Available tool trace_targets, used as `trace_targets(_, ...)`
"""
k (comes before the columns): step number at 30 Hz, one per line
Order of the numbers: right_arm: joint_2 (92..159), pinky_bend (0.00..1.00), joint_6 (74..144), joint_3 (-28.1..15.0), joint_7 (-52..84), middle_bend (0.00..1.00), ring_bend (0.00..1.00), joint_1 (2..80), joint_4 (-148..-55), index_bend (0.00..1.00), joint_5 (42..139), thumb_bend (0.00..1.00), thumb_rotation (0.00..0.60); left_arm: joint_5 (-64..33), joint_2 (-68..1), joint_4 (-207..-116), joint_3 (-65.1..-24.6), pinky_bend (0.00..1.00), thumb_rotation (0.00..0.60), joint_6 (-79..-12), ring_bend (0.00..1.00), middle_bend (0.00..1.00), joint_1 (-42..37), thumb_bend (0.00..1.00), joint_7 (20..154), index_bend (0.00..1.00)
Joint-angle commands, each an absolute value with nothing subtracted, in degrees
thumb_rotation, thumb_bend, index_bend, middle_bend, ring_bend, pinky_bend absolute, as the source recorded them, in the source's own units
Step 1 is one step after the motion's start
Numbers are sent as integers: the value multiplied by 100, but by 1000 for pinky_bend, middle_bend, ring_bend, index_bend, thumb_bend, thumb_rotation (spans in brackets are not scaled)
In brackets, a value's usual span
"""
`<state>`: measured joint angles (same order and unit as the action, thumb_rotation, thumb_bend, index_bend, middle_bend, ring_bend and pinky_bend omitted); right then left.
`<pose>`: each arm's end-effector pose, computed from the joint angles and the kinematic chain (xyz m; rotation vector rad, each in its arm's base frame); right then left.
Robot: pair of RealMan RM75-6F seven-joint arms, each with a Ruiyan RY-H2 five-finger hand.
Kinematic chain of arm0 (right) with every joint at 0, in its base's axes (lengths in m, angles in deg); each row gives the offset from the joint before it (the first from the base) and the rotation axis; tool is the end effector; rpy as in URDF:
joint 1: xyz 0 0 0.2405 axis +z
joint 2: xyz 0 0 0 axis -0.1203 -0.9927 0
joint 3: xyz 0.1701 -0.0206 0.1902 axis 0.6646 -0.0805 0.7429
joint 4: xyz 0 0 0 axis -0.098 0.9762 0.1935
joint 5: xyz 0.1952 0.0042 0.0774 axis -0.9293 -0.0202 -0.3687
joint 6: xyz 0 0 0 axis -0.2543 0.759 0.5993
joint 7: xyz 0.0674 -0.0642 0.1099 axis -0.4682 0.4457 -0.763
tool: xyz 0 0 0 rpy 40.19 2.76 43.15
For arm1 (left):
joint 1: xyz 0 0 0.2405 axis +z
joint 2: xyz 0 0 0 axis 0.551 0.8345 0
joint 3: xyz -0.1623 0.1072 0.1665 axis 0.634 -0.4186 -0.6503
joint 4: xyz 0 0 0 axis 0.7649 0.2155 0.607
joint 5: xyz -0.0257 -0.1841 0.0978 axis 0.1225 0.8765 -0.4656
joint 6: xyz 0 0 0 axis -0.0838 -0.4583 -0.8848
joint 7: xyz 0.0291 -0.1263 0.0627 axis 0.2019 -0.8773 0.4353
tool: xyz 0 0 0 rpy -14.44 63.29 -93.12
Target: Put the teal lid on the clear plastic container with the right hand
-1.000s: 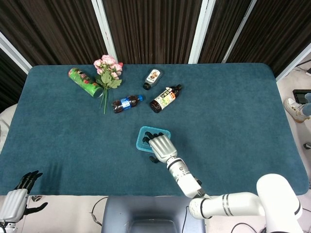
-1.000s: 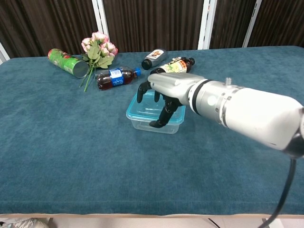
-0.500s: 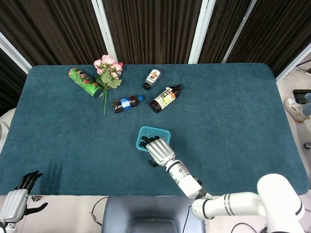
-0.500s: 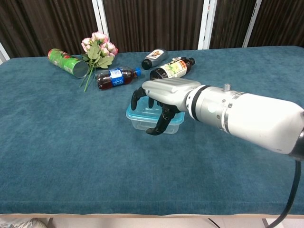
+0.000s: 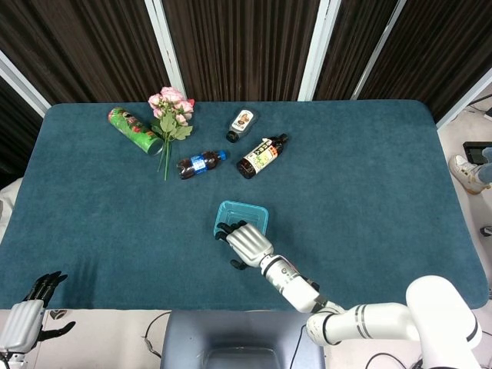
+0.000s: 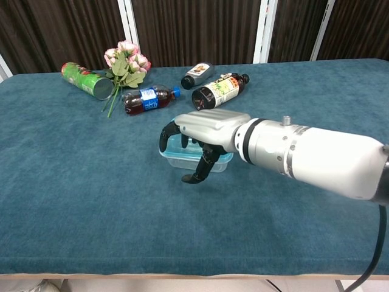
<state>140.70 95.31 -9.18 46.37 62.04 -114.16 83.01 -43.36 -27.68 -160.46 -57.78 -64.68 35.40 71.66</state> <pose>-0.0589 -0.3110 -0.0905 2.1820 -0.9356 0.9133 -0.3772 0.1121 0.0954 -1.3880 -1.1671 -0.8258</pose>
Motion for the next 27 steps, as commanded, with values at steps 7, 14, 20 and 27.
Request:
trace_targets(7,14083,370,9428,-985,4523,259,330,6148,-11300,394,8384,436,600,-4332,-2773,-16035,-5778,345,600,-6454,73,99,3537,491,7158,168)
trace_targets(14,14109,370,9361,-1024,4461,259,330,6116,-11211,394,8431,436,600,-4333,-2774,-16038,-5778,346,600,-6454,73,99,3537,491,7167,168)
trace_targets(20,14113,370,9313,-1052,4396,259,330,6079,-11151,394,8478,436,600,-4331,-2774,-16033,-5776,345,600,-6453,73,99,3538,491,7152,168)
trace_targets(27,14031,370,9351,-1057,4267,259,330,6000,-11216,394,8638,436,600,-4334,-2770,-16047,-5777,345,600,-6445,73,100,3532,491,7160,168)
